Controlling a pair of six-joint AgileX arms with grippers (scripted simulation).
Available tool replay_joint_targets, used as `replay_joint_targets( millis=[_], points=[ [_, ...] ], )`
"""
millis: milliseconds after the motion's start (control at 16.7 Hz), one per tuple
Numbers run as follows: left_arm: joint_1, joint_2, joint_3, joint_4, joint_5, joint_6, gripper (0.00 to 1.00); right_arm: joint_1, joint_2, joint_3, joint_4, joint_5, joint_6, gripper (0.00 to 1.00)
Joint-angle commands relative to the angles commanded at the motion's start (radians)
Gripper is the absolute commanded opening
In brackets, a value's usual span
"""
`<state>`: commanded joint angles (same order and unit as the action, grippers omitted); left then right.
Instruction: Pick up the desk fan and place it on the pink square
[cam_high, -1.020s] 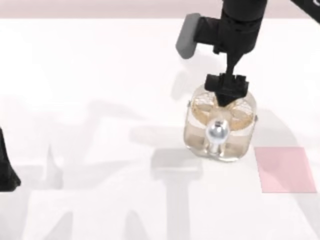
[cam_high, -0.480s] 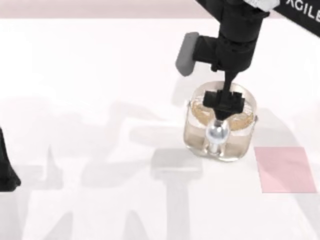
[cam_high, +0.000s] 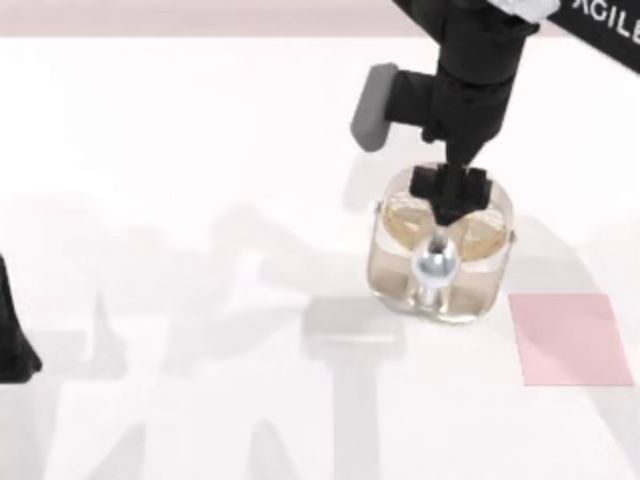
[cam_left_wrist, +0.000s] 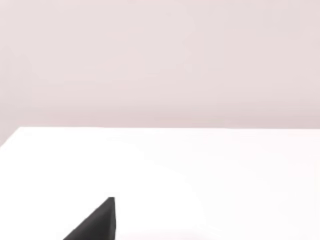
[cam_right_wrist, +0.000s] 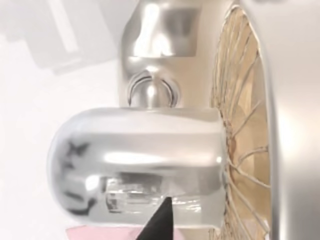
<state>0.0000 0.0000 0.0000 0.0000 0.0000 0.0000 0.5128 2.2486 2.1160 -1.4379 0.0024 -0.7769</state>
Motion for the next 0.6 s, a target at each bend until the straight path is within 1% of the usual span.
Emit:
replay_joint_targets(
  millis=[360, 420, 600],
  points=[
    [0.000, 0.000, 0.000, 0.000, 0.000, 0.000, 1.00, 0.000, 0.000, 0.000, 0.000, 0.000, 0.000, 0.02],
    [0.000, 0.000, 0.000, 0.000, 0.000, 0.000, 1.00, 0.000, 0.000, 0.000, 0.000, 0.000, 0.000, 0.00],
    [0.000, 0.000, 0.000, 0.000, 0.000, 0.000, 1.00, 0.000, 0.000, 0.000, 0.000, 0.000, 0.000, 0.00]
  ],
)
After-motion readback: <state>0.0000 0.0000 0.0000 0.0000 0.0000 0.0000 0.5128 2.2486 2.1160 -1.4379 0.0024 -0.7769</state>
